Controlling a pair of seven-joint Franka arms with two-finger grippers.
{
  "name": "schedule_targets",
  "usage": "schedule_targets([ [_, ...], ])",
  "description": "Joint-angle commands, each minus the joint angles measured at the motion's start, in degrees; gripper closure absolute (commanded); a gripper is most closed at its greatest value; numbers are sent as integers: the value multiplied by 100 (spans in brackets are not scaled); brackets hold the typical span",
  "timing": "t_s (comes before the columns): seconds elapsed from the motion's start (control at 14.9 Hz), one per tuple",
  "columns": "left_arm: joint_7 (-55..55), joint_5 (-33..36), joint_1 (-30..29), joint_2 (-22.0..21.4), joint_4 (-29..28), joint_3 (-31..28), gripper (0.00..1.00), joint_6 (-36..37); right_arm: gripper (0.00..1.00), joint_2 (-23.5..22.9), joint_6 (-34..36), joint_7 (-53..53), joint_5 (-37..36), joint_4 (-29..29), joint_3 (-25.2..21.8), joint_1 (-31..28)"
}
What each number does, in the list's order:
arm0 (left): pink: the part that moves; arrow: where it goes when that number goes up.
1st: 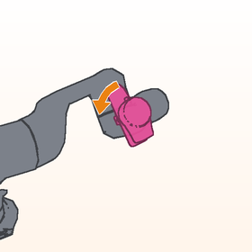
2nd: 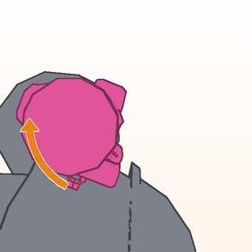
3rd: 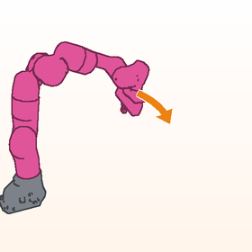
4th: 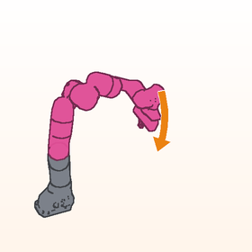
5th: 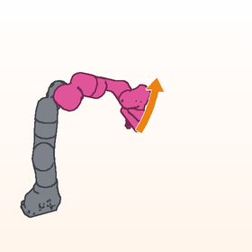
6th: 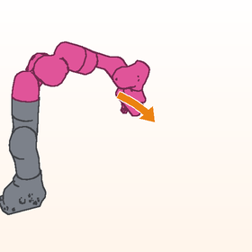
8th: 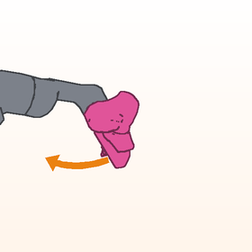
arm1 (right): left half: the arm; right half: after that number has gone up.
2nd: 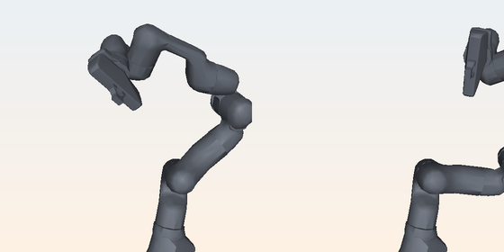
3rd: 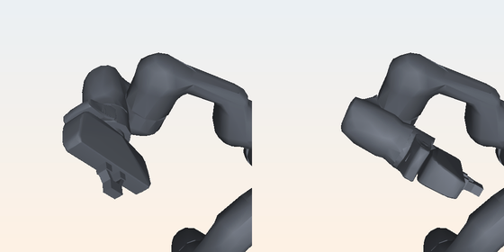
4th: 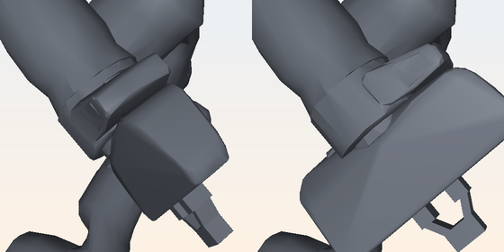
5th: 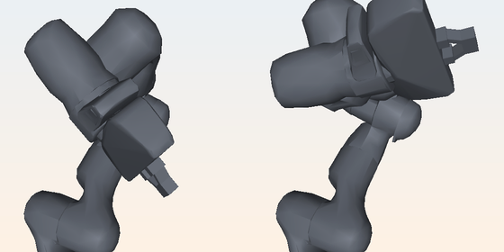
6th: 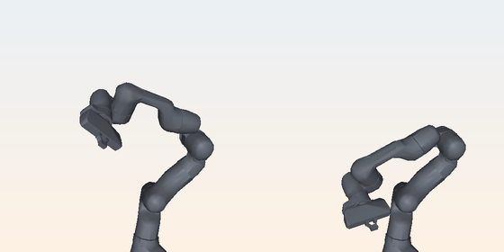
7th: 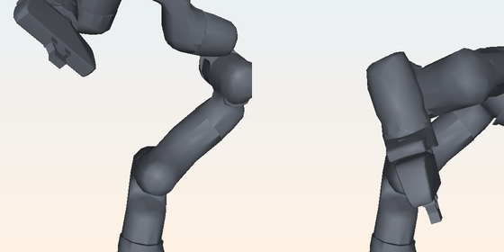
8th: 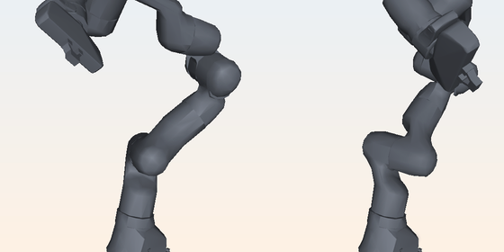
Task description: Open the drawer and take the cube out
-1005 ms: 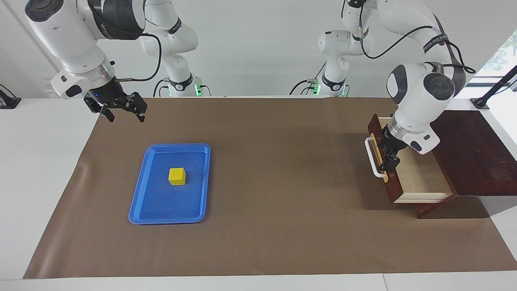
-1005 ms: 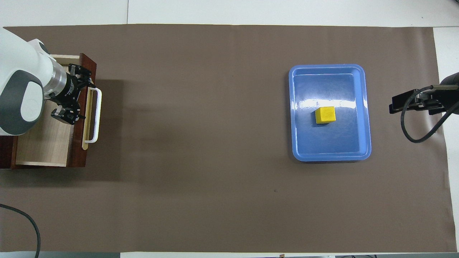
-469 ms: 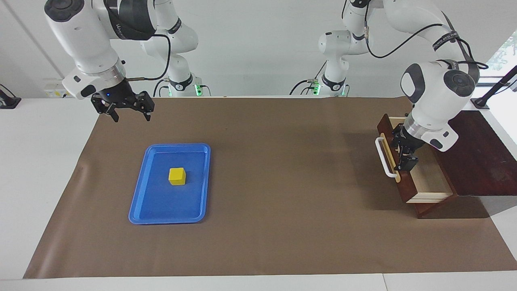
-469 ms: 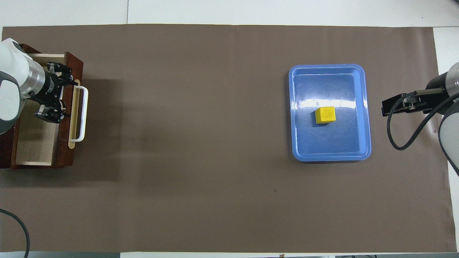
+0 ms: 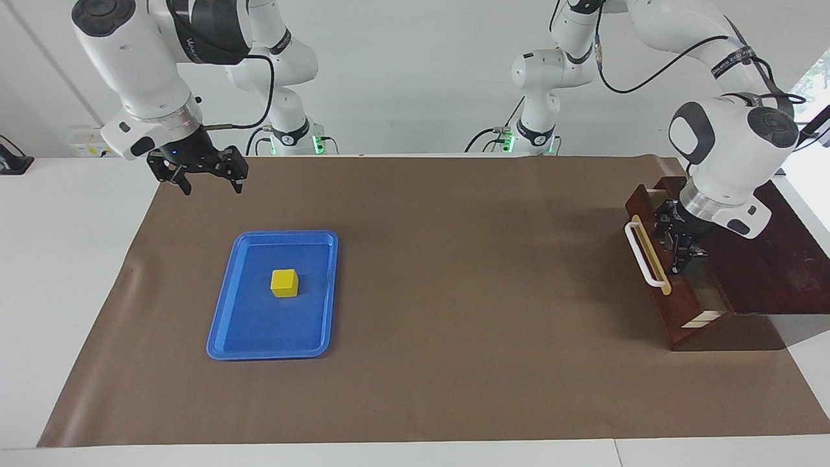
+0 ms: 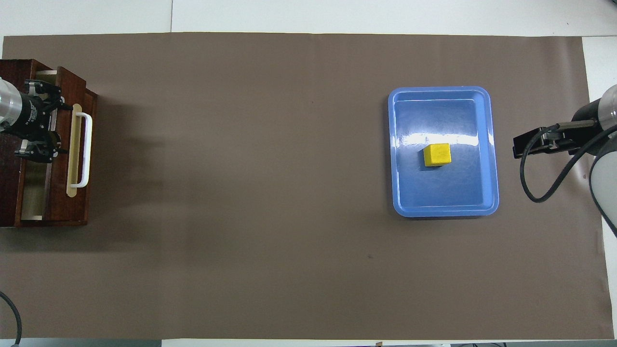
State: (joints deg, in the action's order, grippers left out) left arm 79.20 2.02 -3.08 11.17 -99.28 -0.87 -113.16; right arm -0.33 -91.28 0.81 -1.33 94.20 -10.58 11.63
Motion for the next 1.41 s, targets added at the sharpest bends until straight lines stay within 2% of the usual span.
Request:
schedule_targets([
  [0.0, -308, 114, -245, -45, -65, 25, 0, -153, 0, 77, 93, 33, -17, 20, 30, -38],
  [0.2, -589, 114, -465, -45, -83, 34, 0, -162, 0, 77, 93, 33, 1, 11, 30, -47],
  [0.54, -599, 106, -458, -54, -83, 34, 0, -154, 0, 77, 154, 33, 9, 2, 30, -47],
  [0.8, -625, 62, -229, -89, 364, 60, 0, 548, 0, 77, 154, 33, 9, 2, 30, -47],
  [1.01, -774, 53, 43, -413, 409, 113, 0, 945, 0, 129, 198, 42, 1, 46, 21, -65],
  [1.14, -1116, 44, 324, -572, 400, 113, 0, 1208, 0, 130, 198, 42, 1, 46, 21, -126],
  [1.34, -2597, 27, 632, -818, 383, 131, 0, 1647, 0, 130, 198, 42, 1, 46, 12, -135],
])
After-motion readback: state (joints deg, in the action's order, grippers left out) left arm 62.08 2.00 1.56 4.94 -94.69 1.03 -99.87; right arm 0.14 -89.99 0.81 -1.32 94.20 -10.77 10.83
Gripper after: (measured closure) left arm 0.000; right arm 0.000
